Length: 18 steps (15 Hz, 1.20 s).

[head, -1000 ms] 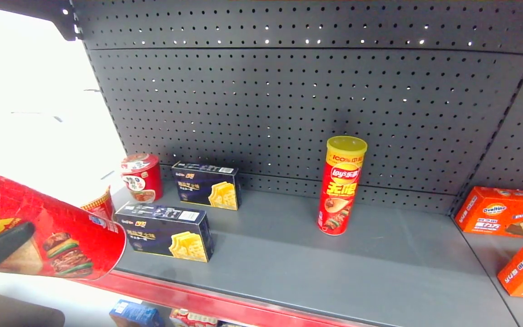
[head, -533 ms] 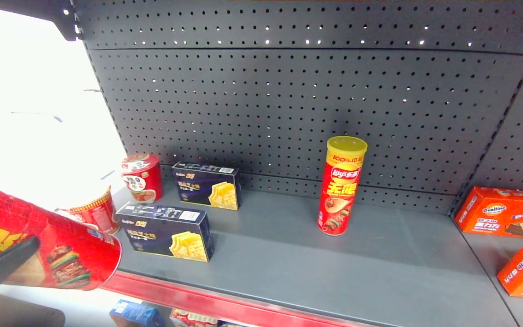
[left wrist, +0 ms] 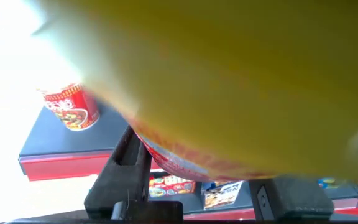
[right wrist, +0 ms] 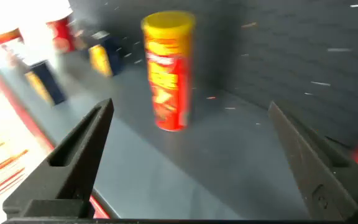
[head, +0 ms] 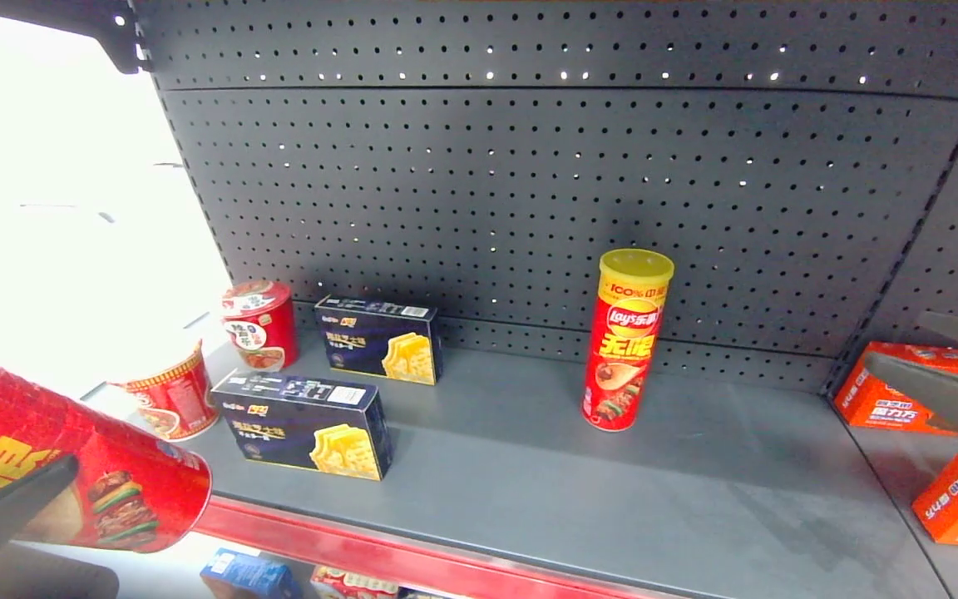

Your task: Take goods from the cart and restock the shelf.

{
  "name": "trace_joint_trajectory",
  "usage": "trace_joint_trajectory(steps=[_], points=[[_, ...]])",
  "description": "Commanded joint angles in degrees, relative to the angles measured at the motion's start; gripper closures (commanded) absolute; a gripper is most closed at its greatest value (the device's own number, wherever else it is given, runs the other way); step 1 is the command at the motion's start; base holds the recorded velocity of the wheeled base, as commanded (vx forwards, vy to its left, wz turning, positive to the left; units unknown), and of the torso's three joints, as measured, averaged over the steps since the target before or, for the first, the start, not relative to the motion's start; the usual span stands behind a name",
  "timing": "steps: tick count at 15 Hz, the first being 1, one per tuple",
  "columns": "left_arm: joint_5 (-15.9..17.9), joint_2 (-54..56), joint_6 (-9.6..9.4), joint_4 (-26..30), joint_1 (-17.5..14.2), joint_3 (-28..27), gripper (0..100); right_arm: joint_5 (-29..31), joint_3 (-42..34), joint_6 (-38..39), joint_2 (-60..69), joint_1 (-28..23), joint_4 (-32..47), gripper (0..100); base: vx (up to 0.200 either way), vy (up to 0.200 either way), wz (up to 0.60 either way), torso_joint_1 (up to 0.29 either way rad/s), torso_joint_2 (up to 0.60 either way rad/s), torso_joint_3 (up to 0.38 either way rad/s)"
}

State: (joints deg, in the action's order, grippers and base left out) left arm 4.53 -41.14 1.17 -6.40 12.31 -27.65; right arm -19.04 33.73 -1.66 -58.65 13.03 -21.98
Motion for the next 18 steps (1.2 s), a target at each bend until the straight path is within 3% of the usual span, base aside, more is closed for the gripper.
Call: trace_joint_trajectory(steps=[1,6,10,14,18], points=[[0.1,-0.2,0.06,0.0,0.2,-0.1,100,-4.2,5.7,-0.2,-16.2,1.4,-3.4,0,0.000,0.000,0.00,0.000,0.00,0.000],[2.0,-0.3,0.24,0.0,0.3,0.5,100,-8.3,5.2,-0.2,-33.3,1.6,-21.9,0,0.000,0.000,0.00,0.000,0.00,0.000],[2.1,-0.2,3.49,0.1,0.3,0.6,100,-14.6,6.1,-0.2,-36.7,2.0,-23.6,0,0.000,0.000,0.00,0.000,0.00,0.000],[2.1,0.0,3.66,0.1,0.4,1.0,100,-15.3,7.0,-0.3,-41.5,2.0,-26.8,0,0.000,0.000,0.00,0.000,0.00,0.000],[2.1,1.1,3.66,0.2,0.4,1.7,100,-19.9,7.8,-0.3,-45.1,1.6,-27.0,0,0.000,0.000,0.00,0.000,0.00,0.000]])
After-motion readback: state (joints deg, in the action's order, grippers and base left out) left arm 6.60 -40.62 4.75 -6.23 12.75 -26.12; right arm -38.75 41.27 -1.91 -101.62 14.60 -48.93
